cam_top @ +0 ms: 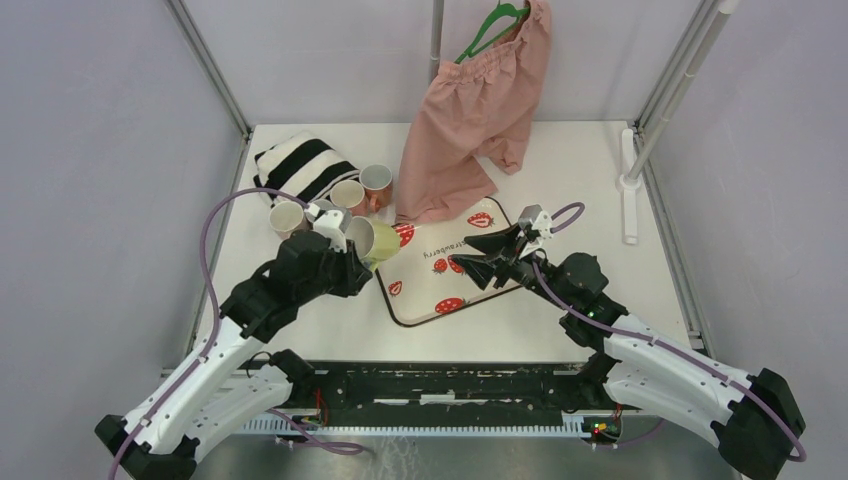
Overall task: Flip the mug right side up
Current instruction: Place the cup at the center of the board.
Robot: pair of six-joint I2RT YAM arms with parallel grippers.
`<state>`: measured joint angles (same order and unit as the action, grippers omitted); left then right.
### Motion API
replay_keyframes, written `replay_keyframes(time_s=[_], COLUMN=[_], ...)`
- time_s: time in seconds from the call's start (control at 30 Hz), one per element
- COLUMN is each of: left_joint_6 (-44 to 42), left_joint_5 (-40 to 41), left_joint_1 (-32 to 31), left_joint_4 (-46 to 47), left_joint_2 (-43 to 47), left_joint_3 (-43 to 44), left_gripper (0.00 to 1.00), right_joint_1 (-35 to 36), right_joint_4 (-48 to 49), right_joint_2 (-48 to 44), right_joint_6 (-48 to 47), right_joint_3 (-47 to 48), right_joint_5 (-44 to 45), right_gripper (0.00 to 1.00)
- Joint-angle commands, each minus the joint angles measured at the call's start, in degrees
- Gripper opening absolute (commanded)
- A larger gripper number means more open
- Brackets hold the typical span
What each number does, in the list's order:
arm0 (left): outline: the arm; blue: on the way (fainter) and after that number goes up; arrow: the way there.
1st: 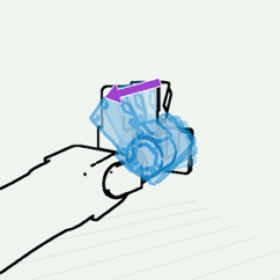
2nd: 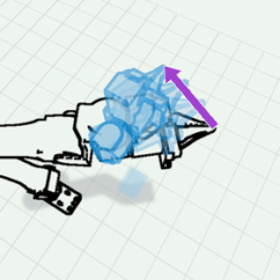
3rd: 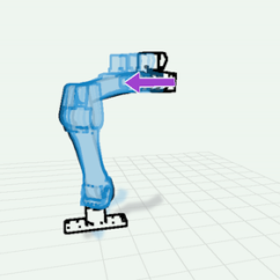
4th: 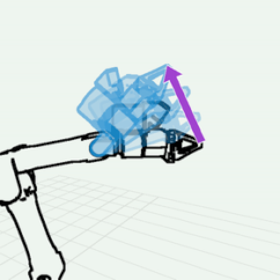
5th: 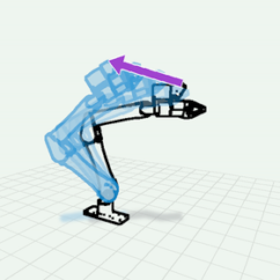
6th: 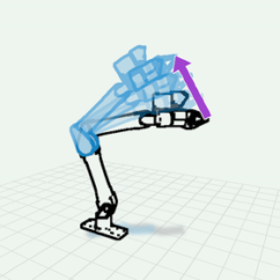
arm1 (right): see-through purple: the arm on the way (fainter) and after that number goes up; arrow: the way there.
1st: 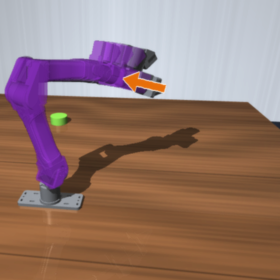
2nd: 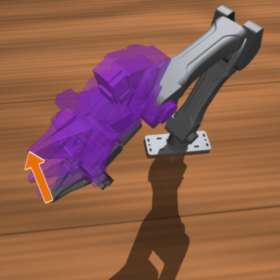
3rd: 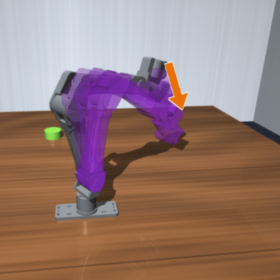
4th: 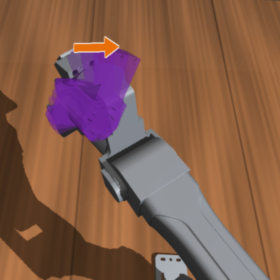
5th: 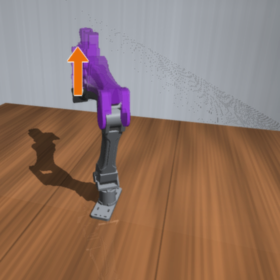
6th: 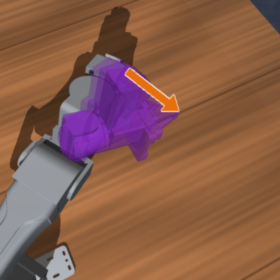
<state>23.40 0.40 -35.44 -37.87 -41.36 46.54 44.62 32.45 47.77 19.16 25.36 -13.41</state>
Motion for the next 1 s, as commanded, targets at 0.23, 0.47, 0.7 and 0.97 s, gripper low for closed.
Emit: replay_keyframes(time_s=[0.23,0.47,0.7,0.97], left_joint_6=[11.6,15.6,20.7,23.3], left_joint_5=[-0.1,6.0,11.4,19.1], left_joint_1=[-0.8,-2.5,-4.8,-6.5], left_joint_4=[-2.1,-10.8,-15.4,-16.0], left_joint_2=[-0.5,-2.1,-5.0,-7.8], left_joint_3=[-0.9,1.3,0.4,1.4], left_gripper=[0.02,0.02,0.02,0.02], right_joint_1=[0.2,0.2,0.3,0.3], right_joint_4=[0.0,-0.3,-1.3,-1.1], right_joint_2=[-0.1,-0.1,0.5,0.8], right_joint_6=[-1.3,-1.1,-0.9,-0.5], right_joint_3=[-0.3,-0.5,-0.7,-0.6], right_joint_5=[1.2,1.5,3.0,3.1], right_gripper=[0.58,0.58,0.58,0.58])
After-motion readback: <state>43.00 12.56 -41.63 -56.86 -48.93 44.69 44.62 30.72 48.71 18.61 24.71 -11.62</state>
